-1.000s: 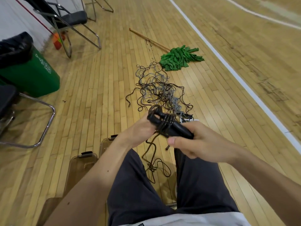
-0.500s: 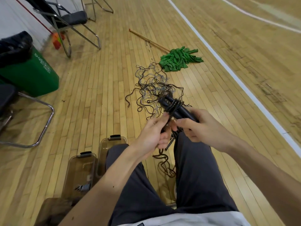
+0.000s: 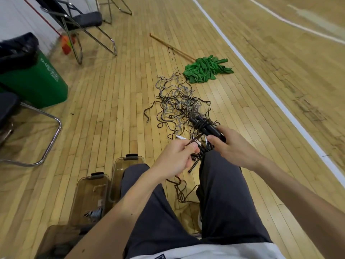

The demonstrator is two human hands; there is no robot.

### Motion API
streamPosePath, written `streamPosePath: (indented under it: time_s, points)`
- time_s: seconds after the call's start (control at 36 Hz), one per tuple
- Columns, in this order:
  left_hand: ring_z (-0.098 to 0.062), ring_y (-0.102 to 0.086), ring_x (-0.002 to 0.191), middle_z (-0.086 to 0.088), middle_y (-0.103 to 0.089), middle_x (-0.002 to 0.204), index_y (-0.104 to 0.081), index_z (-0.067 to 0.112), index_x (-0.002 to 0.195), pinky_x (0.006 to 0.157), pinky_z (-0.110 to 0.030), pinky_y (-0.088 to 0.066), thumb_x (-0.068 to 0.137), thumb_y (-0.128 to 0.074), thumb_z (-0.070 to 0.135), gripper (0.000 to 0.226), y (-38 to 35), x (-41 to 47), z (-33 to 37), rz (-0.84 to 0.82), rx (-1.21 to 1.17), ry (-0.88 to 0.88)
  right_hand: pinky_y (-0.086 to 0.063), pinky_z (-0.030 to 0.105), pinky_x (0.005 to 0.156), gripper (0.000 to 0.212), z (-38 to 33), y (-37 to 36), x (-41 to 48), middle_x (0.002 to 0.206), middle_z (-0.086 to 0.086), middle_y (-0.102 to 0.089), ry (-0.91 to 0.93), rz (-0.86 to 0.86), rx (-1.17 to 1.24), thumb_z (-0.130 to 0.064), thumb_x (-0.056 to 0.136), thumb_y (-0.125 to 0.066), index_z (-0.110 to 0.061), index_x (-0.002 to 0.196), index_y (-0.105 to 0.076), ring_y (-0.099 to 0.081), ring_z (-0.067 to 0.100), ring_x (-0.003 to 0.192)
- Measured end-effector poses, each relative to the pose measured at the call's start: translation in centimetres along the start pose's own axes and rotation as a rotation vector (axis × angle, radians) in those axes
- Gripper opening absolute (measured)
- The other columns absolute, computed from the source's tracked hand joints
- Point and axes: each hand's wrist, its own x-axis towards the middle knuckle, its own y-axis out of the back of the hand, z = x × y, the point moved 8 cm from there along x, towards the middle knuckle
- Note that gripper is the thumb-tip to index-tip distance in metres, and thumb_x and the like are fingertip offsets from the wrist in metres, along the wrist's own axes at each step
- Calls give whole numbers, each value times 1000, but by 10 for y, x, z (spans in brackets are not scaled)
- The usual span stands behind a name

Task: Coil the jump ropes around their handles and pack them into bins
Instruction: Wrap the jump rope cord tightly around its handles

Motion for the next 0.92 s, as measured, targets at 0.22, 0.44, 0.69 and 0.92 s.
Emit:
streamPosePath:
  time_s: [0.22, 0.44, 0.69, 0.92]
  points:
    - [-19, -51, 52, 1, -53, 55, -67, 17, 85, 61, -43, -49, 105, -43, 33, 35, 1, -2, 0, 47, 307, 9, -36, 32, 57, 19, 21, -2, 9, 76, 3, -59, -74, 43, -120, -32, 105, -51, -14, 105, -57, -50, 16, 63]
    - [-19, -58, 69, 3, -56, 70, -64, 12, 87, 59, -32, -41, 103, -49, 34, 30, 0, 0, -1, 25, 703, -24, -48, 38, 63, 14, 30, -8, 7, 72, 2, -63, -168, 21, -217, -31, 102, -56, -21, 95, -60, -62, 25, 68]
    - [-21, -62, 83, 1, -59, 87, -63, 15, 114, 79, -38, -56, 104, -47, 39, 30, 12, 0, 28, 65, 1103, -151, -46, 33, 60, 24, 31, -19, 7, 77, 8, -67, -292, -111, -337, -35, 102, -55, -18, 86, -54, -64, 25, 70]
    - [-16, -57, 71, 6, -57, 72, -70, 20, 100, 69, -33, -49, 99, -53, 49, 34, 35, 0, 61, 11, 1177, -263, -35, 24, 49, 28, 26, -32, -4, 66, 1, -54, -318, -371, -351, -34, 102, -55, -22, 77, -50, -50, 14, 54]
